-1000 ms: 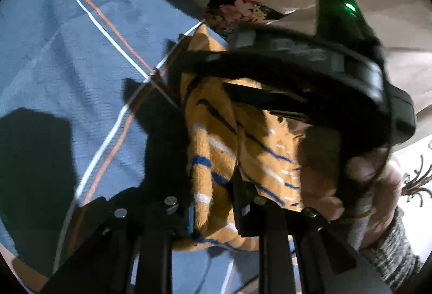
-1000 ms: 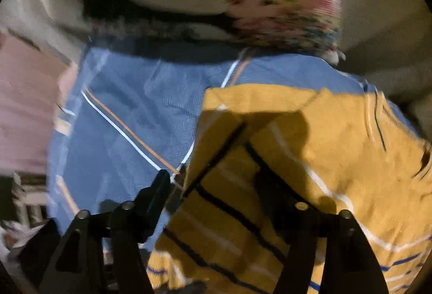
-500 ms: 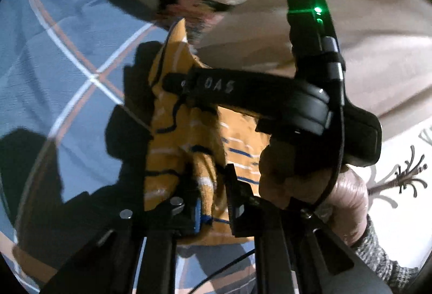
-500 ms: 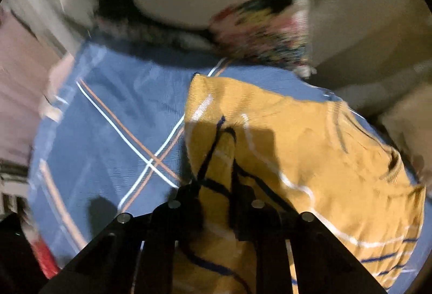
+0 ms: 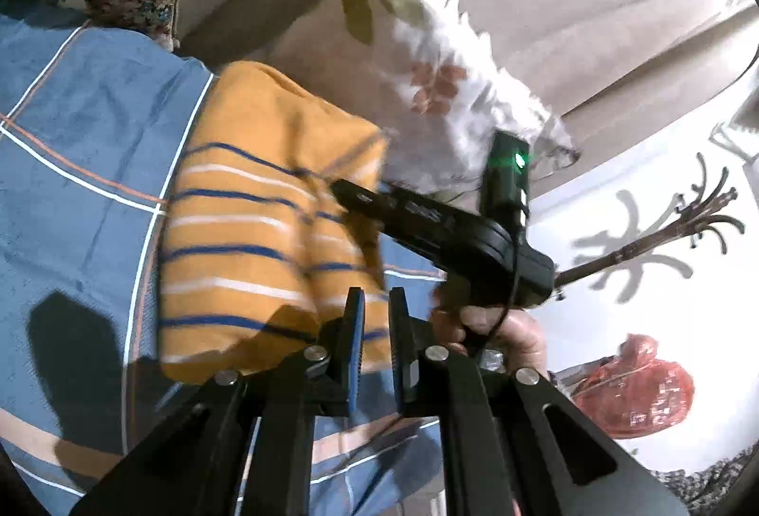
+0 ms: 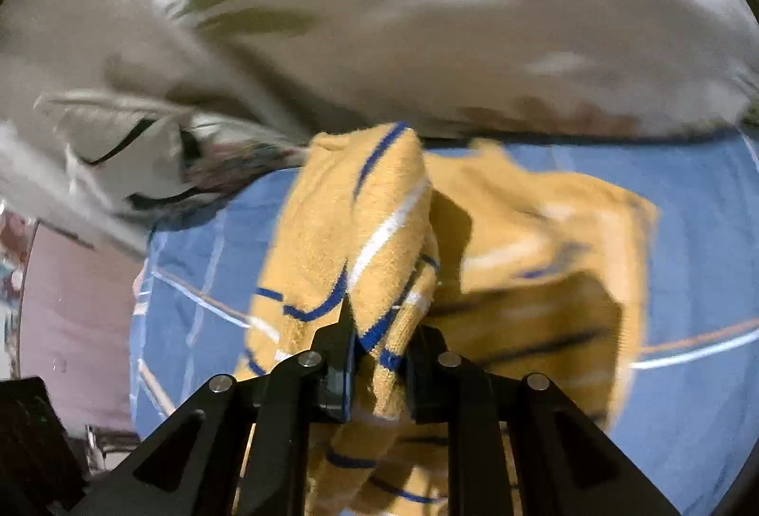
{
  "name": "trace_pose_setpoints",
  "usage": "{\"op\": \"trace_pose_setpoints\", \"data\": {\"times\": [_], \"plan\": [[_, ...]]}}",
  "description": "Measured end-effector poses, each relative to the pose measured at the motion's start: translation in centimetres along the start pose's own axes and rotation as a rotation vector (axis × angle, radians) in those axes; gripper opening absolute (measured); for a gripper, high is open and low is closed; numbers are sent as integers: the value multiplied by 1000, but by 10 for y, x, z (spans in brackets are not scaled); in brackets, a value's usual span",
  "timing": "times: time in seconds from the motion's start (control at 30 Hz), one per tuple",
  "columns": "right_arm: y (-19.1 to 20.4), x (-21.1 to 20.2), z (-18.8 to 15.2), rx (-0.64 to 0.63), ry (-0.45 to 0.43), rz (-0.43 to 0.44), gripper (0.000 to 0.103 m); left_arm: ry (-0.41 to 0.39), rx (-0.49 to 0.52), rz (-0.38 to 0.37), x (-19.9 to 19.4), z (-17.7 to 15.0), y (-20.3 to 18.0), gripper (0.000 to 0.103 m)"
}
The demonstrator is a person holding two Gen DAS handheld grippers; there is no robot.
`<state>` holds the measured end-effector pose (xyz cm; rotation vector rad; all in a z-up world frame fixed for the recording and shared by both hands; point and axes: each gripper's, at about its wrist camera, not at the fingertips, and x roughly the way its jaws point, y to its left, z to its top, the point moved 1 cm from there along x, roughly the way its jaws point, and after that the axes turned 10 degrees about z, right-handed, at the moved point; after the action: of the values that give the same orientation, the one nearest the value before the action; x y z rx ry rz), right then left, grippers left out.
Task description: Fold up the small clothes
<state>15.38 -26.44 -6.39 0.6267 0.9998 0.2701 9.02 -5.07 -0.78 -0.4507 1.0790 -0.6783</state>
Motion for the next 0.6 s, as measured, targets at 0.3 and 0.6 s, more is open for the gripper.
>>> {"op": "trace_pose_setpoints", "data": {"times": [0.3,0.6], "plan": [[-68,-13,5,64,-33,-13,18,131,21,177,81,0,8,8],[-59,-76,-7,91,-131,32,31,170,14,225,99,-16,18,9]]}}
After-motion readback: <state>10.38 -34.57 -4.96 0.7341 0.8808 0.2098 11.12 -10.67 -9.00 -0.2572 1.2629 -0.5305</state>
